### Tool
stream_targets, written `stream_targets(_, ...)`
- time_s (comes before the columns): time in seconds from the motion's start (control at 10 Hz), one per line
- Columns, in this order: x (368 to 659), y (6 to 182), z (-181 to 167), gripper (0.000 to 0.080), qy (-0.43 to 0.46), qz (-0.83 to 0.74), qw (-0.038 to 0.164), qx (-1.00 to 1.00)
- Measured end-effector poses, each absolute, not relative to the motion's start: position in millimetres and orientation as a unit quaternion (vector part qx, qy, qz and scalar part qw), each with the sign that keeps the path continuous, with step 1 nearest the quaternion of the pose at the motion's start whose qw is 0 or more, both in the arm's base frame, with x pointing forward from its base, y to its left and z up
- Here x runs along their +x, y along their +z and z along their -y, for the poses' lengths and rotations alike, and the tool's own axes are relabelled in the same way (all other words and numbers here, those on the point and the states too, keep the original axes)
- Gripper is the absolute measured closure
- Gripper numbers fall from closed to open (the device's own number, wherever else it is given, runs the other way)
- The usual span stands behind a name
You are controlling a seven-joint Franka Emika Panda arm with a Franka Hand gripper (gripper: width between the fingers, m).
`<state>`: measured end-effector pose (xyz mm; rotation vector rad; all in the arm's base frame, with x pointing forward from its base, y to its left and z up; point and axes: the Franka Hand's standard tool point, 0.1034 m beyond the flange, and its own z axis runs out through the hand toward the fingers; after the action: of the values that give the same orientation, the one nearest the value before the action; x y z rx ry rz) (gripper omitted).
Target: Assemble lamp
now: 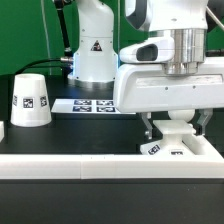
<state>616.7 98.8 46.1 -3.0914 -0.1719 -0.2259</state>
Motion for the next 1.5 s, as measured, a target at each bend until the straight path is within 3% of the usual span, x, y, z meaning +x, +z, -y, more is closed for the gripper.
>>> stream_targets(0.3, 607, 49.2, -92, 0.0101, -0.068, 0.074, 0.015, -0.995)
stream_targets(0.6, 561, 83.4, -96, 0.0101, -0.047, 0.060, 0.012, -0.997)
stream_targets(0.8, 524, 90.2, -106, 0.0101, -0.035, 0.033, 0.012, -0.999)
stream_targets(1.1, 477, 74.3, -142, 0.0101, -0.019, -0.009, 0.005, -1.000)
stream_targets(1.5, 476, 72.8, -144, 0.0101, -0.021, -0.007, 0.008, -1.000)
